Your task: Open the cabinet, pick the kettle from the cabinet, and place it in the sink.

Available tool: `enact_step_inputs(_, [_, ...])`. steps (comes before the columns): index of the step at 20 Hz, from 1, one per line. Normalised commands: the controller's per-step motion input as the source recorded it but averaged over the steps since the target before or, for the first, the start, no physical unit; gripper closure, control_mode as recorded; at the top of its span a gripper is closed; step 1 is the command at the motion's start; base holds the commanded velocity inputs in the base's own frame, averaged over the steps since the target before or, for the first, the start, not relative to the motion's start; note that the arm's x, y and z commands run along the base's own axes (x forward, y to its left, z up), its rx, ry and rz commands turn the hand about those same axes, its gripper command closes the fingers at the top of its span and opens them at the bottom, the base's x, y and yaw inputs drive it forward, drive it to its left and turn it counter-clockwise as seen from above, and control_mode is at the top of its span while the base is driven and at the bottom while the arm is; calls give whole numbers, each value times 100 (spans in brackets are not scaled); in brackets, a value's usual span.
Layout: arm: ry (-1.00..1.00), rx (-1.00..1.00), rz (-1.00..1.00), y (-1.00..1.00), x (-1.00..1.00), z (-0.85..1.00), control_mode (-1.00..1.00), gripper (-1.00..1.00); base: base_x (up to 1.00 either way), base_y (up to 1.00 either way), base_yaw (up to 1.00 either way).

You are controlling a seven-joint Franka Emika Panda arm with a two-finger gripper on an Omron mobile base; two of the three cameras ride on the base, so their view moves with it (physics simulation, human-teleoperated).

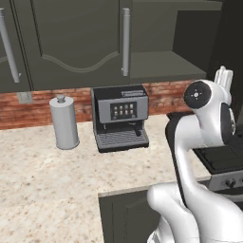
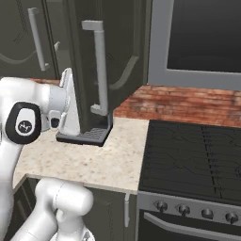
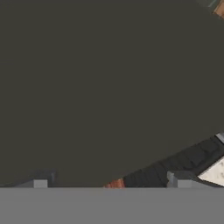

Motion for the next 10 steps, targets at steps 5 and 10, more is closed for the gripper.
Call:
enact_step_inputs(5, [0,0,0,-52,-31,13,-100,-100,0,0,0])
enact_step_inputs(10, [0,0,0,-54,-27,14,-100,-100,0,0,0])
